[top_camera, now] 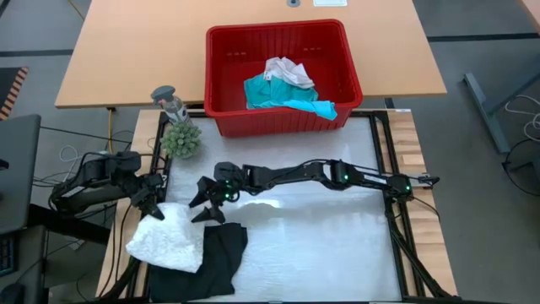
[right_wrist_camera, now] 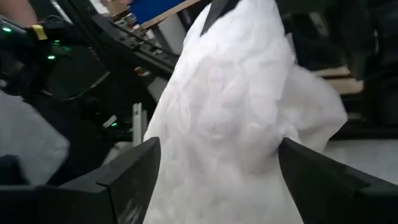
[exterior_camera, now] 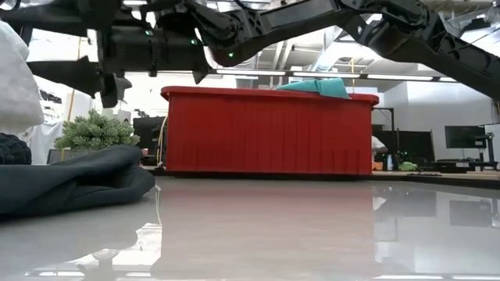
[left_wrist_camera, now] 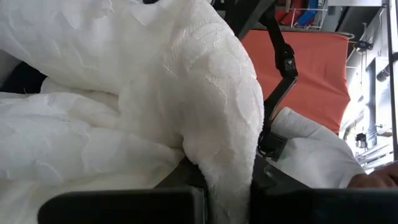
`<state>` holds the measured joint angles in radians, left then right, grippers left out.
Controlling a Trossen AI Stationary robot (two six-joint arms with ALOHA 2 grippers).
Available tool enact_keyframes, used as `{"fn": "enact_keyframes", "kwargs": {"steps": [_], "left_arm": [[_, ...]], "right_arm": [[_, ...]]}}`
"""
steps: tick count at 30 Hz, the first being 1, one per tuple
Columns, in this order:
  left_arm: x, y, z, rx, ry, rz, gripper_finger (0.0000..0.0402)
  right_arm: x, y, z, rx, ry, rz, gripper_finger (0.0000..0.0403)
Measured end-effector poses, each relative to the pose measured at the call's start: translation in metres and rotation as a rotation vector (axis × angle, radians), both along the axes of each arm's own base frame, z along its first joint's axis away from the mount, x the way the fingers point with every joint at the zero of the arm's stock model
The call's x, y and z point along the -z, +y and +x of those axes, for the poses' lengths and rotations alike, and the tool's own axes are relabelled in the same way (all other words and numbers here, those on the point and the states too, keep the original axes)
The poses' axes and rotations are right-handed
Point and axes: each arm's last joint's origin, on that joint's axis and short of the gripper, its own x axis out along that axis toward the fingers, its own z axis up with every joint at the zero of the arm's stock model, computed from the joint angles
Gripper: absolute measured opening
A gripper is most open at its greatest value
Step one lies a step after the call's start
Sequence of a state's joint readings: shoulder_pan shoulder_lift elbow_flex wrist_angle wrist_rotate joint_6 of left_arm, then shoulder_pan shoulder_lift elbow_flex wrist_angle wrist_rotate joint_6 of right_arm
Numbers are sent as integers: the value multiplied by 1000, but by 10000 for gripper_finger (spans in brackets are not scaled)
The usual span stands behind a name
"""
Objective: Fold Laundry from Bin
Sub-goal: Stack the white dress on top of the black shorts
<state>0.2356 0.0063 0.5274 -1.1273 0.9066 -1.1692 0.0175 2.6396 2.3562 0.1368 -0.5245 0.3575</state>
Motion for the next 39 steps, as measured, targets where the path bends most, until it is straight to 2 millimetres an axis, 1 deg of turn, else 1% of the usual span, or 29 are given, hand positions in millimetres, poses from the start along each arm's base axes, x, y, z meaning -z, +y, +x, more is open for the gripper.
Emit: {"fn": "enact_keyframes", "kwargs": {"steps": [3, 7, 8, 11, 13, 16, 18, 21, 24, 26, 28, 30, 33, 34, 36, 37, 39], "left_arm": [[0, 0, 0, -6, 3, -1, 21], [0, 0, 0, -7, 2, 0, 21], [0, 0, 0, -8, 2, 0, 21], [0, 0, 0, -12, 3, -1, 21], [-1, 1, 1, -22, 3, -5, 21], [-1, 1, 2, -37, 0, 0, 21], [-1, 1, 2, -44, -1, 5, 21], [-1, 1, 2, -48, -2, 9, 21], [-1, 1, 2, -49, -4, 12, 21], [-1, 1, 2, -49, -5, 13, 21], [-2, 1, 2, -50, -8, 13, 21], [-2, 2, 3, -54, -14, 10, 21], [-6, 2, 5, -73, -34, -8, 21], [-7, 3, 7, -86, -36, -24, 21], [-14, 4, 10, -118, -80, -46, 21], [-17, 4, 11, -129, -99, -62, 21], [-23, 5, 11, -162, -116, -91, 20]], "right_arm": [[-2, 9, 1, 50, -38, -42, 355], [2, 9, 2, 150, -23, -97, 355], [7, 8, 3, 156, -25, -96, 354], [14, 6, 6, 128, -64, -19, 350], [23, 6, 8, 121, -71, -12, 347], [29, 9, 8, 68, -2, 59, 341], [31, 14, 7, 42, 20, 62, 335], [34, 25, 5, 18, 26, 12, 328], [36, 37, 5, 26, 20, -16, 318], [36, 43, 4, 37, 12, -40, 297], [36, 44, 4, 43, 16, -40, 257], [36, 44, 4, 49, 24, -34, 192], [35, 43, 4, 53, 28, -25, 59], [34, 42, 4, 57, 37, -9, 38], [28, 39, 4, 72, 67, 61, 37], [22, 39, 3, 71, 71, 85, 37], [3, 42, -1, 48, 61, 89, 37]]}}
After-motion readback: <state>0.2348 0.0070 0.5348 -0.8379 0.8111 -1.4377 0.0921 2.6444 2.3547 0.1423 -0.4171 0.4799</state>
